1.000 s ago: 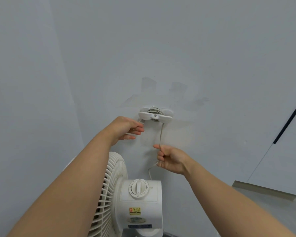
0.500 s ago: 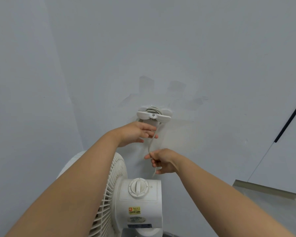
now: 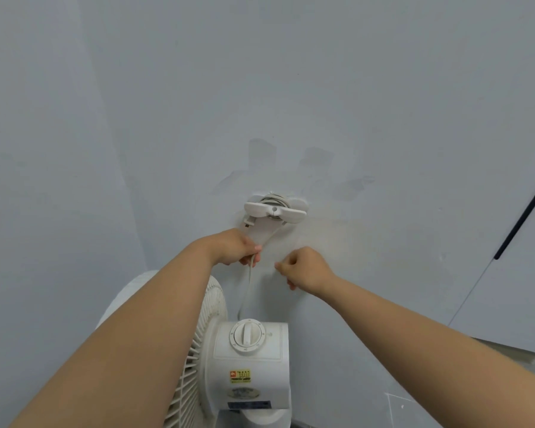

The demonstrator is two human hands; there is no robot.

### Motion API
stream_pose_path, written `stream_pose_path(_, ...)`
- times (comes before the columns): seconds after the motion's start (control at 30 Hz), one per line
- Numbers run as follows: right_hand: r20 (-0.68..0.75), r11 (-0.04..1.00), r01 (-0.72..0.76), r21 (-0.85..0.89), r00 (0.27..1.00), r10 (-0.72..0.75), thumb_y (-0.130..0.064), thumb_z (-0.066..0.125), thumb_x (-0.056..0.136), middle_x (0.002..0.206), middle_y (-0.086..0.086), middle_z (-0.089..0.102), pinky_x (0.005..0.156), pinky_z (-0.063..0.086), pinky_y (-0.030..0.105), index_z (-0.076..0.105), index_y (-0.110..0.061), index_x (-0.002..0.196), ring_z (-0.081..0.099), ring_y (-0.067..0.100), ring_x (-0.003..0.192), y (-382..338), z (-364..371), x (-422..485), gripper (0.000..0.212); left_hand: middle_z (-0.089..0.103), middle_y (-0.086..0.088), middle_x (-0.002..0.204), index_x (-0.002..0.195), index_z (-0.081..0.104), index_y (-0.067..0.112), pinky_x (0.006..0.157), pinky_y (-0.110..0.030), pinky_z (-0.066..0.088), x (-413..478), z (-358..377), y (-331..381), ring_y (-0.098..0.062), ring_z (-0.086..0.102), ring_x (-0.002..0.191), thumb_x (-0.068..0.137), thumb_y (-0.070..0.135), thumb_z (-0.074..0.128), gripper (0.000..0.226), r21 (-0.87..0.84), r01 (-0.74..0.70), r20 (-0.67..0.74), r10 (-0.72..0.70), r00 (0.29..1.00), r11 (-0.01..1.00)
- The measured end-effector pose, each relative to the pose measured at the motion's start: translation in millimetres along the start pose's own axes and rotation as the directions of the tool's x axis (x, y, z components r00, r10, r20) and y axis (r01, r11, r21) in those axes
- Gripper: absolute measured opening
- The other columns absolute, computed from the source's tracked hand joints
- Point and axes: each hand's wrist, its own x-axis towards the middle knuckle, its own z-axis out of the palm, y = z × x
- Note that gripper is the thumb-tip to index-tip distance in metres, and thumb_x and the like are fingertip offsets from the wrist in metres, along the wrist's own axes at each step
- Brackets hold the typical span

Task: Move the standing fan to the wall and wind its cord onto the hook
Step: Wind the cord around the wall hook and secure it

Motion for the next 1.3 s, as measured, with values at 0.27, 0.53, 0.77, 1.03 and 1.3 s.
stream_pose_path(0.27, -0.474, 0.595, 0.542, -0.593, 0.363, -0.802, -0.010, 0.059, 0.074, 0.072, 0.008, 0.057, 0.054, 0.042, 0.030, 0.059, -0.005, 0.065, 0.051, 0.026, 0.065, -34.3, -30.0, -13.7, 0.010, 0.062, -0.001, 0.071, 0.065, 0.051, 0.016, 0.052, -0.022, 0.034, 4.5, -0.8, -1.6, -0.016, 0.054, 0.071, 0.098, 0.019, 0.040, 0.035, -0.011, 0.095, -0.125, -0.096, 0.988, 0.995)
stream_pose_path(0.53, 0.085, 0.316, 0.438, -0.842, 0.685, -0.724, -0.007, 0.058, 0.079, 0.151, 0.018, 0.025, 0.113, 0.010, 0.047, 0.063, -0.020, 0.121, 0.016, 0.036, 0.141, -93.0, -54.0, 6.5, 0.044, 0.062, -0.002, 0.071, 0.075, 0.053, 0.014, 0.061, -0.024, 0.041, 2.7, -6.4, -10.3, -0.012, 0.057, 0.063, 0.096, 0.014, 0.043, 0.023, -0.190, 0.130, -0.125, -0.155, 0.980, 0.973)
stream_pose_path(0.77, 0.257, 0.009, 0.364, -0.931, 0.676, -0.691, -0.019, 0.082, 0.051, 0.093, 0.006, 0.064, 0.083, 0.048, 0.041, 0.067, -0.021, 0.052, 0.060, 0.028, 0.092, -101.2, -40.5, 19.5, 0.015, 0.051, -0.006, 0.064, 0.071, 0.056, 0.010, 0.057, -0.026, 0.045, 2.5, -6.6, -6.1, -0.015, 0.049, 0.058, 0.096, 0.005, 0.036, 0.033, -0.265, 0.161, -0.171, -0.211, 0.963, 0.951)
stream_pose_path(1.03, 0.248, 0.255, 0.562, -0.787, 0.667, -0.703, 0.009, 0.056, 0.070, 0.131, 0.019, 0.045, 0.092, 0.025, 0.030, 0.068, -0.005, 0.082, 0.041, 0.035, 0.116, -98.5, -51.9, 9.9, 0.022, 0.052, -0.004, 0.070, 0.074, 0.056, 0.010, 0.060, -0.027, 0.049, 1.9, -11.4, -5.2, -0.015, 0.053, 0.061, 0.097, 0.008, 0.039, 0.029, -0.467, 0.151, -0.209, -0.275, 0.939, 0.871)
stream_pose_path(1.3, 0.389, 0.004, 0.627, -0.779, 0.488, -0.782, 0.000, 0.058, 0.072, 0.109, 0.023, 0.062, 0.079, 0.052, 0.046, 0.069, -0.006, 0.071, 0.060, 0.041, 0.099, -83.9, -52.2, 7.1, 0.013, 0.056, -0.003, 0.073, 0.074, 0.058, 0.010, 0.061, -0.025, 0.047, -4.7, -18.7, -4.8, -0.013, 0.054, 0.065, 0.093, 0.002, 0.042, 0.026, -0.769, 0.024, -0.198, -0.273, 0.941, 0.639)
